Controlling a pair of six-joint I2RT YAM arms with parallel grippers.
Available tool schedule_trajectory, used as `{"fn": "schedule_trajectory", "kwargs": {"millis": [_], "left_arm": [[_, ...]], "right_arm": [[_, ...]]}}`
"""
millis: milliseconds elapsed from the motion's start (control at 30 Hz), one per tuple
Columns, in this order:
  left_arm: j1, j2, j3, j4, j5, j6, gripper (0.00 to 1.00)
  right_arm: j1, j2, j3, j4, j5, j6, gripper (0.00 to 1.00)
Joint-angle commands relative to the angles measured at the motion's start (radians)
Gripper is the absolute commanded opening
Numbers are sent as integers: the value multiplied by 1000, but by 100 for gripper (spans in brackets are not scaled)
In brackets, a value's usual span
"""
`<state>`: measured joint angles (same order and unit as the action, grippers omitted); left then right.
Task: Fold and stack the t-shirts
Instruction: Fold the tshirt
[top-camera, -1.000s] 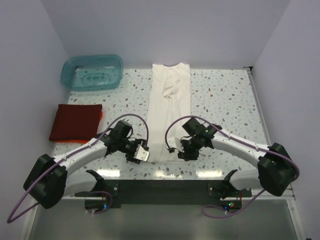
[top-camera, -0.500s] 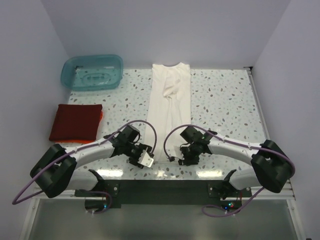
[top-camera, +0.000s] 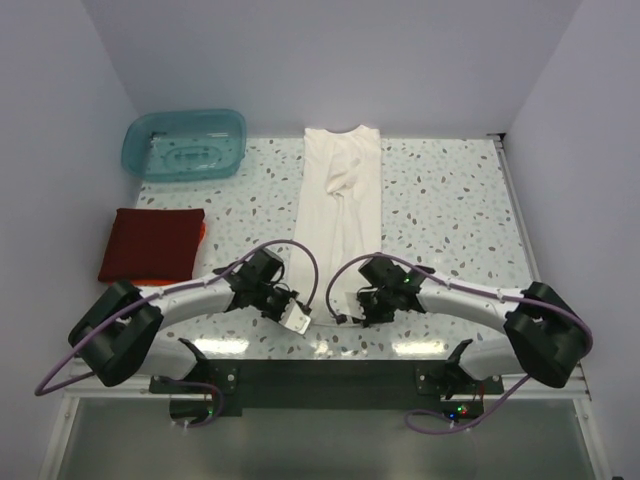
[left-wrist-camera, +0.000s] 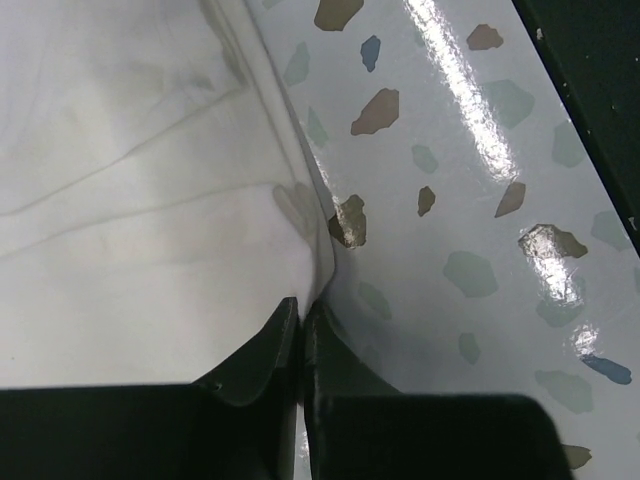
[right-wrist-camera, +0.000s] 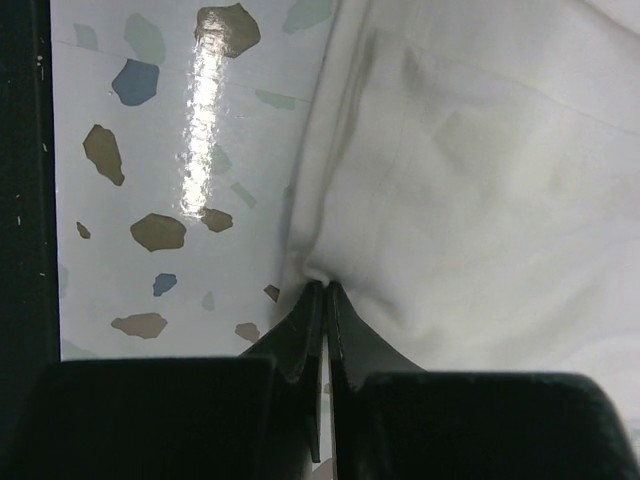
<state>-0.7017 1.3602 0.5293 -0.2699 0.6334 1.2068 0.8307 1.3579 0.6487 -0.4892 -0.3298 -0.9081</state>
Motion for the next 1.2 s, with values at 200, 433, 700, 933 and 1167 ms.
{"fn": "schedule_trajectory", "kwargs": {"millis": [200,433,700,933,1167], "left_arm": [[-64,-99,31,-138,29,-18,0],[-62,-76,46,-161,29,-16,0],[-62,-46,58,-150,29,-9,0],[-62,-47,37,-140,20,-9,0],[-64,-42,49,-109,28,-35,0]], "right_arm": [[126,-186,-55,-100,-38,98,0],[127,-149,-60,-111,-29,81,25],[128,-111,-64,-109,-18,74,71],[134,-62,-96,-54,55,70,35],[143,-51,-83,-45,78,110,0]]}}
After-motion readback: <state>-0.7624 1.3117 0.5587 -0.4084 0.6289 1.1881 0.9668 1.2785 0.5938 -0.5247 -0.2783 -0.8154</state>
